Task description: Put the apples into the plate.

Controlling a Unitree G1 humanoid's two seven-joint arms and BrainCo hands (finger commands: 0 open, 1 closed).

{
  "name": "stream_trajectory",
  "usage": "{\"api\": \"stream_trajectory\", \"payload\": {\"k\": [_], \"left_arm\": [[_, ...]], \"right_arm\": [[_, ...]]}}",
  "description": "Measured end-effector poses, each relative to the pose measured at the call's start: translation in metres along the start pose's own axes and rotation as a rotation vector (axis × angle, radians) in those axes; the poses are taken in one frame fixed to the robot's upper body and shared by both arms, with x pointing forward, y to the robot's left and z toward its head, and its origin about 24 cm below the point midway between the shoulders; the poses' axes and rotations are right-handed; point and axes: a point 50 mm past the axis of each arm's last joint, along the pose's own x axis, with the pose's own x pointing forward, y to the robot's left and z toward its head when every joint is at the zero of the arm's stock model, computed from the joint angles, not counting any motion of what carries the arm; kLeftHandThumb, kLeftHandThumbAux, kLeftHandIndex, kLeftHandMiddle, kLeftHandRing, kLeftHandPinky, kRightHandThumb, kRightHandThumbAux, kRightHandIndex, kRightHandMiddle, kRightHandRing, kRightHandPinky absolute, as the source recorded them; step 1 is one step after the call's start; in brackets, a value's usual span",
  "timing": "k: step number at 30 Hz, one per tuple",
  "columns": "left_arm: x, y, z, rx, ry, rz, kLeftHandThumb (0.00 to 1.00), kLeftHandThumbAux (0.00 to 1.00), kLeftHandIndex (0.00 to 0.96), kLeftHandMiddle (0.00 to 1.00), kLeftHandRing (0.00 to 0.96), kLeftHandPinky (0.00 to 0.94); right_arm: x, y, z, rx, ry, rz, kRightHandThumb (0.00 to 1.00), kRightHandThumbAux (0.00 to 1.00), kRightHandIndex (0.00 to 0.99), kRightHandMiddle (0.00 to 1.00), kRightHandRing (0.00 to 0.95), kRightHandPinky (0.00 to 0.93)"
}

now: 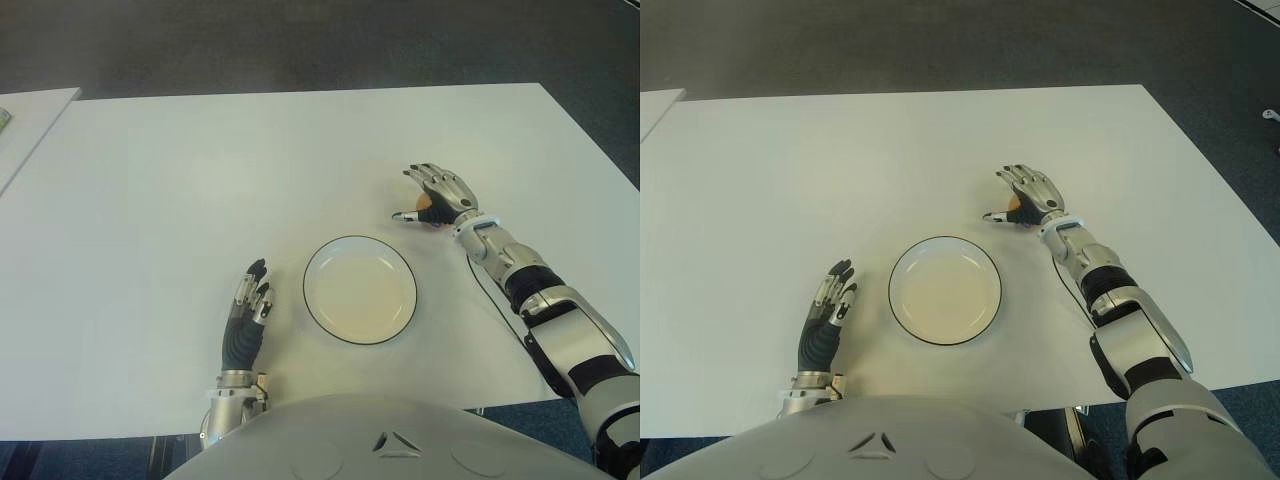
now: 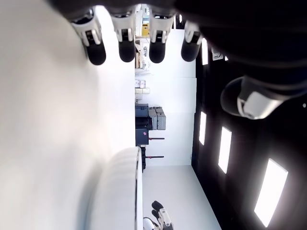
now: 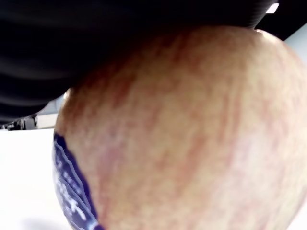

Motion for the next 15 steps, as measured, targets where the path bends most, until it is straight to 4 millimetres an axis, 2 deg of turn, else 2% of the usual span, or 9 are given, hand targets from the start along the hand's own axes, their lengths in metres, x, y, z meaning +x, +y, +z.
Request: {"api": "stream_trajectory", "payload": {"k": [15], "left_arm": [[0.0003,-0.0001,0.0006,-0.001,-0.002,-0.005,0.031,0.391,0.000,0.000,0.000,0.000]], "right_arm": [[-0.0002,0.0057,-0.0050,0.029,0.055,0.005,0.203,0.319,0.012,0.020,0.013,0.065]]}}
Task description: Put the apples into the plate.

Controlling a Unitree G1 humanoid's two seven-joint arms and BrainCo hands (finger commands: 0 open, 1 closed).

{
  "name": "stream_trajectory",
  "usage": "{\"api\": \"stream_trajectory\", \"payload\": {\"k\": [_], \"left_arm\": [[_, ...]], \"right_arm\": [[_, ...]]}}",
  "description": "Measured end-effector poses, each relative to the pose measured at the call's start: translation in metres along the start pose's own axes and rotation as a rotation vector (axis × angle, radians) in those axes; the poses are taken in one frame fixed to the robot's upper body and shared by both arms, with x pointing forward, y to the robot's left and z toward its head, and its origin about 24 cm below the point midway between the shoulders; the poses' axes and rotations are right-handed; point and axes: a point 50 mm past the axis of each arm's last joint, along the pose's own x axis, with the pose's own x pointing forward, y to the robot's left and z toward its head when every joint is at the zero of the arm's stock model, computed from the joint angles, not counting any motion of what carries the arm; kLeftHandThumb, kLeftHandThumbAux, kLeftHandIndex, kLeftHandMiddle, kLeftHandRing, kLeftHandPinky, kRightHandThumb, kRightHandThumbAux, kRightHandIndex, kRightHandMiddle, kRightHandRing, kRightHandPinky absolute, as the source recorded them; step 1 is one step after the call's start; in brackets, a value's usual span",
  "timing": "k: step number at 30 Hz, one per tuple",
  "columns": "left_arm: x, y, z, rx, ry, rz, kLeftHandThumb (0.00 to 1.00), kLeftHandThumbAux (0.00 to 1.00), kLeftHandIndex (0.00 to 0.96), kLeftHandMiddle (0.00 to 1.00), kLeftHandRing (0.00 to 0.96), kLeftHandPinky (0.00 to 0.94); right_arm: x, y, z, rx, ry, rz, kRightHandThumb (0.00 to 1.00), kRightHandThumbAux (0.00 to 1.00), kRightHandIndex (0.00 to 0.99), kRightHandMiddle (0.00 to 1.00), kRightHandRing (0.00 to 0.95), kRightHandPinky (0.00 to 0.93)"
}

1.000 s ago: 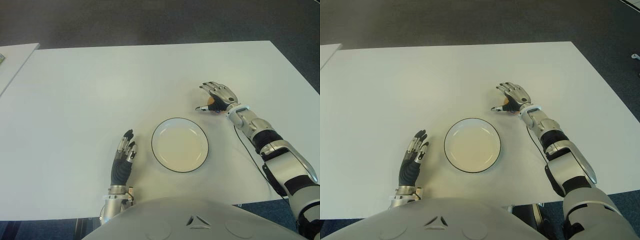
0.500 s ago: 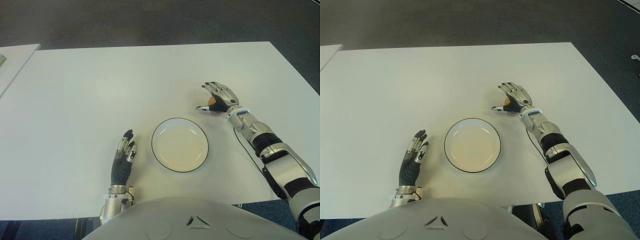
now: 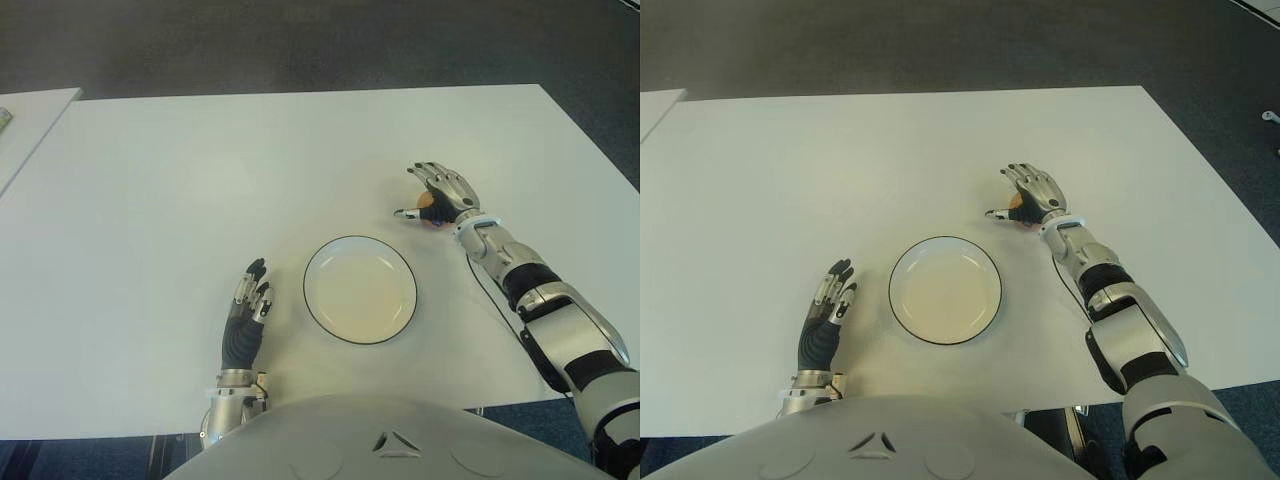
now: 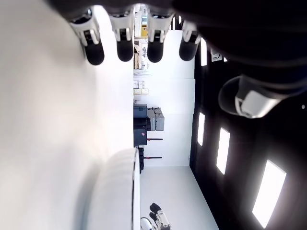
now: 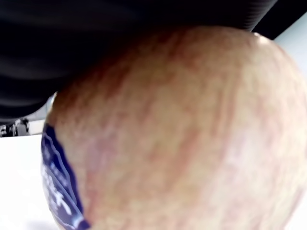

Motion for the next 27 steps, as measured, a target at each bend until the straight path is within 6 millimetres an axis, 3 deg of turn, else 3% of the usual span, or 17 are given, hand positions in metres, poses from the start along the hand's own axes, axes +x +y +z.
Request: {"api": "stream_trajectory", "payload": {"k": [27], "left_arm": [[-0.001,0.000,0.002,-0.011,0.005,-0.006,0.037,0.375,0.000,0.000,0.000,0.000]], "right_arm": [[-0.004,0.003,-0.012,0.061,0.090,-0.028,0.257,0.362,0.052,0.046,0.039,0.090]]}}
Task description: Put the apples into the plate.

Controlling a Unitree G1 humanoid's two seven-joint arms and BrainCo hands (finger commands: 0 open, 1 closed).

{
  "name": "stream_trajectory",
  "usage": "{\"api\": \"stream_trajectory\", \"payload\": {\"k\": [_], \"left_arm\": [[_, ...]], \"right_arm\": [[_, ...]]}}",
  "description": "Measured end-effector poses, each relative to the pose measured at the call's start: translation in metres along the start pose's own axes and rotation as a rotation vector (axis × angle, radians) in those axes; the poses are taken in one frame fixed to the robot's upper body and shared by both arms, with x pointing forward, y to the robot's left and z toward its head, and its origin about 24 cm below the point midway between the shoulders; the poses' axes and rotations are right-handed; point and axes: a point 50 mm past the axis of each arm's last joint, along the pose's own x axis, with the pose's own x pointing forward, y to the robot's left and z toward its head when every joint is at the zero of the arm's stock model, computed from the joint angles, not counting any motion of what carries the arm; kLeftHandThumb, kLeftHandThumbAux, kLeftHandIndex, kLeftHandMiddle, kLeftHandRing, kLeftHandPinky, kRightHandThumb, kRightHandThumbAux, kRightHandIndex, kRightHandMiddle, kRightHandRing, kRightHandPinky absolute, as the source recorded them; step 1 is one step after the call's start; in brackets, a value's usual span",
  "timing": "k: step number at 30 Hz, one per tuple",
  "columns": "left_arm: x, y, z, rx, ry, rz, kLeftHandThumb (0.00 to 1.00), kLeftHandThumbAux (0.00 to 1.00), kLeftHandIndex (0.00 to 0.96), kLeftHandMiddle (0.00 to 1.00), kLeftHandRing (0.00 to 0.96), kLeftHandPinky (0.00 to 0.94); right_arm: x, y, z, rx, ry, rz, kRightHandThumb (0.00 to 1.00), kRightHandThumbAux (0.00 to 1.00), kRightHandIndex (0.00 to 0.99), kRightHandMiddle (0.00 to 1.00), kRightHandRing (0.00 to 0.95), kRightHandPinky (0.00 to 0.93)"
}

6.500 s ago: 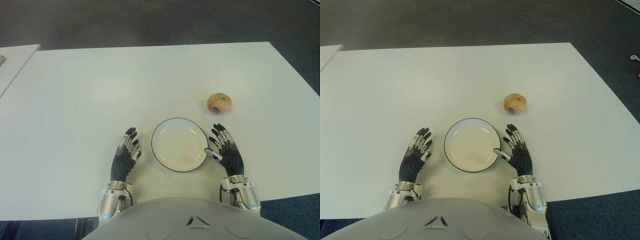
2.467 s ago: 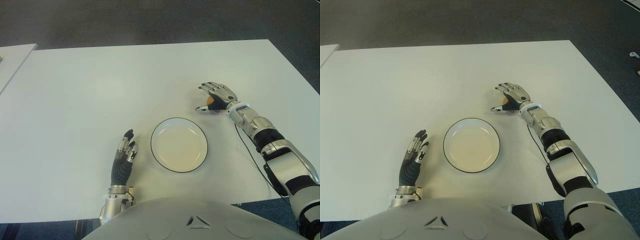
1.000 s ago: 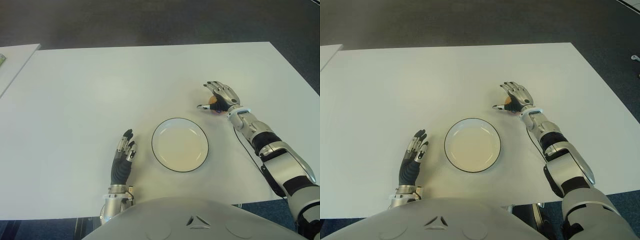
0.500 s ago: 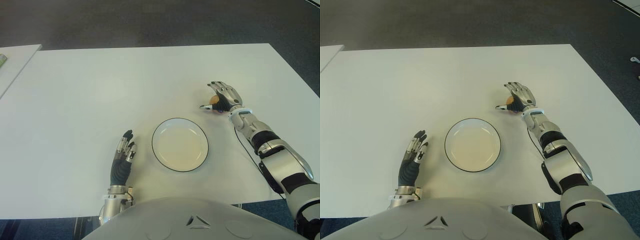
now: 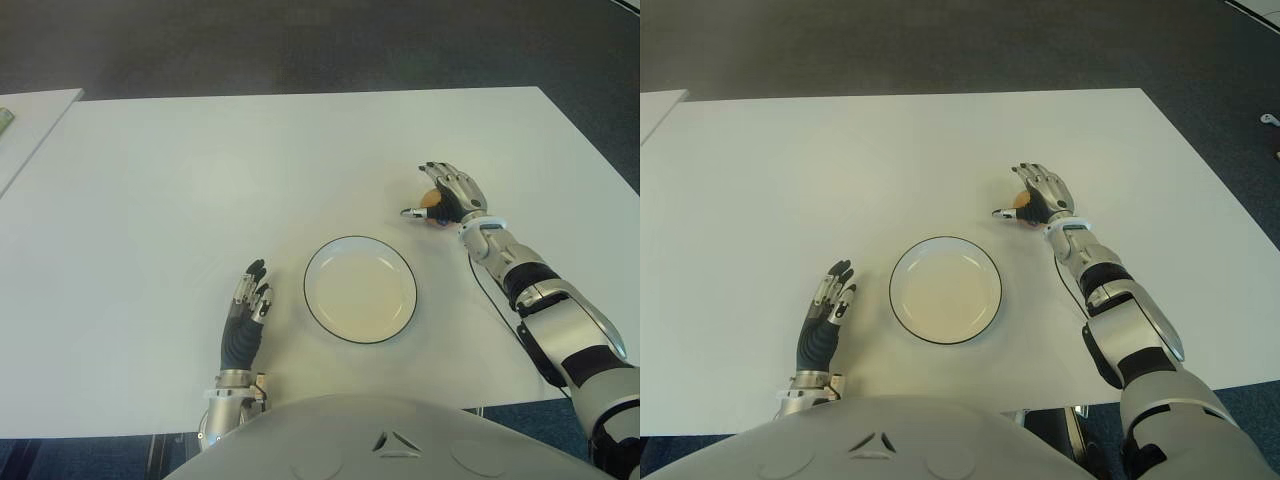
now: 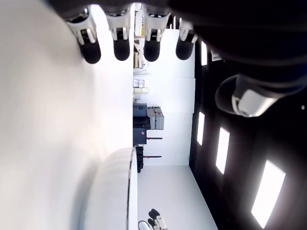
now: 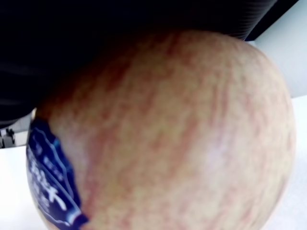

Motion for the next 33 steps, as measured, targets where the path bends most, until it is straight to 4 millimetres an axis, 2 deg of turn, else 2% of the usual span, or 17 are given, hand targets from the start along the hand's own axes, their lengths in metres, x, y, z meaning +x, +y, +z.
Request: {"api": "stream_trajectory", "payload": {"k": [22,33], "left_arm": [[-0.0005,-0.0017,-0.0007,-0.017,-0.008,-0.018,0.040,0.346,0.000,0.000,0.000,0.000],[-0.0013,-0.0025,0.0013,-0.004,-0.012,-0.049,0.030,0.324,0.000,0.000,0.000,0.000]], "right_arm": [[0.0041,-0.0005,-0.0004,-0.026,0.040,0.006,0.252,0.428,0.061,0.062,0.062,0.114],[0.0079,-0.0005,0.0041,-0.056,0.032,0.028,0.216,0.423,0.061,0.069,0.073,0.127]]}}
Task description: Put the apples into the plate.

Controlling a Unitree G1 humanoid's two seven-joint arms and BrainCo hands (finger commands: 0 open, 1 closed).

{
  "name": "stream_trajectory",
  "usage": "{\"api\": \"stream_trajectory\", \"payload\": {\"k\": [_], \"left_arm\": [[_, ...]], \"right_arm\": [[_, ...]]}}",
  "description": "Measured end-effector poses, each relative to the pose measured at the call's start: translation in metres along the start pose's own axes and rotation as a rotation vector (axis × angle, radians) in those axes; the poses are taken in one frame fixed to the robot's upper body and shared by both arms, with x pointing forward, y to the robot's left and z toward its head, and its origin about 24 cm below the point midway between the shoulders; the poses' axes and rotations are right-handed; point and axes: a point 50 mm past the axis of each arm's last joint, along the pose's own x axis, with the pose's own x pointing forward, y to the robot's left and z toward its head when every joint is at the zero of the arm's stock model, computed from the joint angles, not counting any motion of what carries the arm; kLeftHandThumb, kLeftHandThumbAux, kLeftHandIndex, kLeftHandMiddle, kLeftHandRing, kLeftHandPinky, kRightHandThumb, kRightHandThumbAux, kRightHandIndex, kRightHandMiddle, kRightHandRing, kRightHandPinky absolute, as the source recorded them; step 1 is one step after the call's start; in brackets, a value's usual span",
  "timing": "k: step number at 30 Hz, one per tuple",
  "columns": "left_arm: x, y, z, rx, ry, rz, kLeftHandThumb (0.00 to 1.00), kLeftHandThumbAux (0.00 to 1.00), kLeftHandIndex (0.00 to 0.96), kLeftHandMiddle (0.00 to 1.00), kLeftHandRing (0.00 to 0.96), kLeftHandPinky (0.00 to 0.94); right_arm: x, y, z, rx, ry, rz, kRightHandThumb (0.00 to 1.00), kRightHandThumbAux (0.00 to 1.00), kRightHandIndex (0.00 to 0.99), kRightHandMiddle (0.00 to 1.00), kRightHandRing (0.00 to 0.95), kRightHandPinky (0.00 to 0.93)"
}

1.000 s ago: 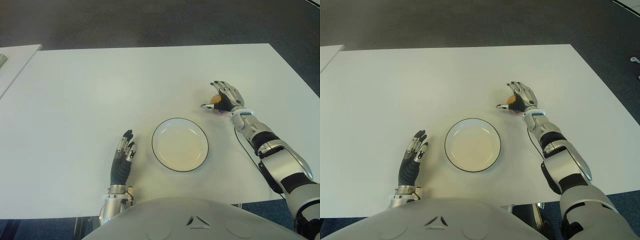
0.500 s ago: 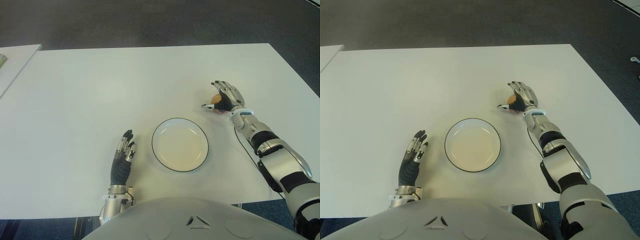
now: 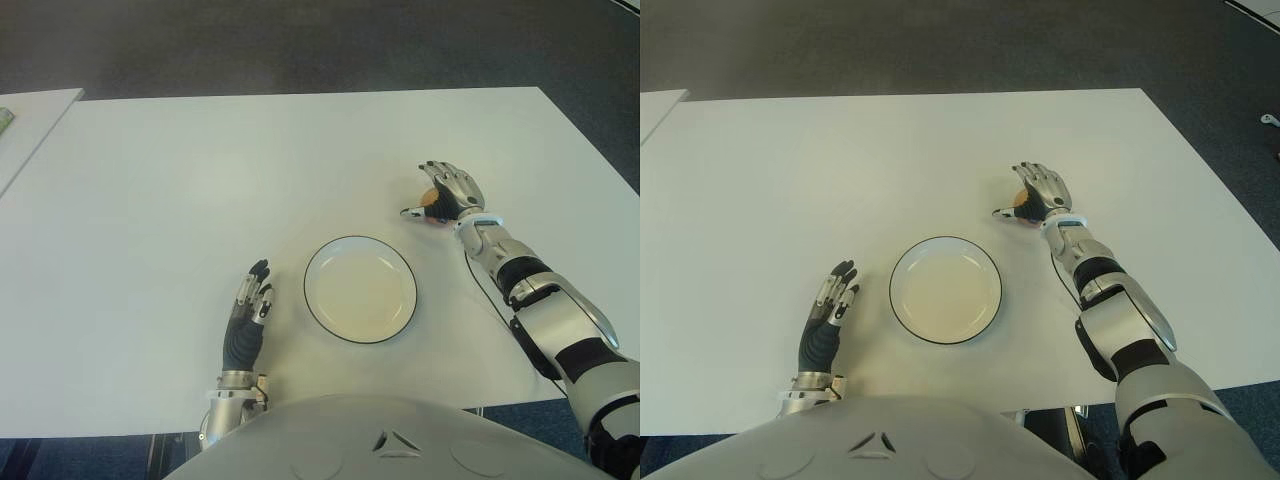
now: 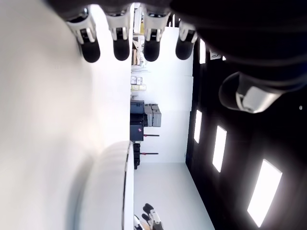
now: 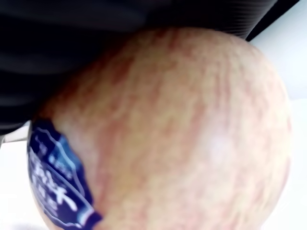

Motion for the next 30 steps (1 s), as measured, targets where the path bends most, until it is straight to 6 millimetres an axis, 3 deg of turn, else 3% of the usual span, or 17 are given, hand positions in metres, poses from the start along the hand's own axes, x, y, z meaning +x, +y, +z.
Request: {"api": "stream_trajectory", "payload": {"k": [5,7,8,10,14,17,21,22,25,30], "left_arm": [[0.002,-0.001,0.006,0.003,-0.016,-0.016,0.024,0.322,0.000,0.000,0.000,0.000],[0.003,-0.001,0.007,0.003,-0.020,-0.018,0.023,0.322,0.000,0.000,0.000,0.000],[0.004,-0.001,0.008,0.003,-0.022,-0.019,0.023,0.322,0.000,0.000,0.000,0.000],[0.004,-0.001,0.009,0.002,-0.021,-0.021,0.023,0.319,0.000,0.000,0.000,0.000],[0.005,-0.002,0.009,0.000,-0.010,-0.024,0.023,0.314,0.000,0.000,0.000,0.000],[0.005,-0.001,0.009,0.001,-0.003,-0.025,0.023,0.312,0.000,0.000,0.000,0.000],[0.006,-0.001,0.011,-0.009,-0.006,-0.029,0.022,0.300,0.000,0.000,0.000,0.000],[0.006,-0.001,0.013,-0.013,-0.010,-0.031,0.025,0.299,0.000,0.000,0.000,0.000],[0.007,-0.002,0.014,-0.017,-0.013,-0.033,0.030,0.294,0.000,0.000,0.000,0.000],[0.008,-0.003,0.016,-0.022,-0.014,-0.034,0.028,0.282,0.000,0.000,0.000,0.000]], "right_arm": [[0.000,0.000,0.000,0.000,0.001,0.003,0.229,0.414,0.120,0.151,0.160,0.208],[0.000,0.000,0.000,0.001,0.001,0.003,0.257,0.417,0.207,0.280,0.288,0.317],[0.001,-0.001,0.000,0.001,0.002,0.004,0.261,0.418,0.219,0.298,0.306,0.333],[0.001,-0.001,0.000,0.002,0.002,0.004,0.294,0.430,0.320,0.475,0.466,0.496],[0.001,-0.001,0.000,-0.008,-0.004,0.005,0.316,0.469,0.464,0.642,0.617,0.663],[0.000,-0.002,-0.001,-0.020,-0.007,0.006,0.319,0.485,0.509,0.678,0.649,0.699],[0.001,-0.003,-0.002,-0.027,0.000,0.004,0.390,0.602,0.611,0.723,0.683,0.707],[0.001,-0.003,-0.003,-0.029,0.004,0.003,0.502,0.642,0.549,0.724,0.684,0.694],[0.001,-0.003,-0.004,-0.033,0.021,-0.003,0.640,0.690,0.476,0.729,0.688,0.682],[0.001,-0.002,-0.006,-0.033,0.049,-0.018,0.700,0.710,0.447,0.740,0.703,0.700]]}}
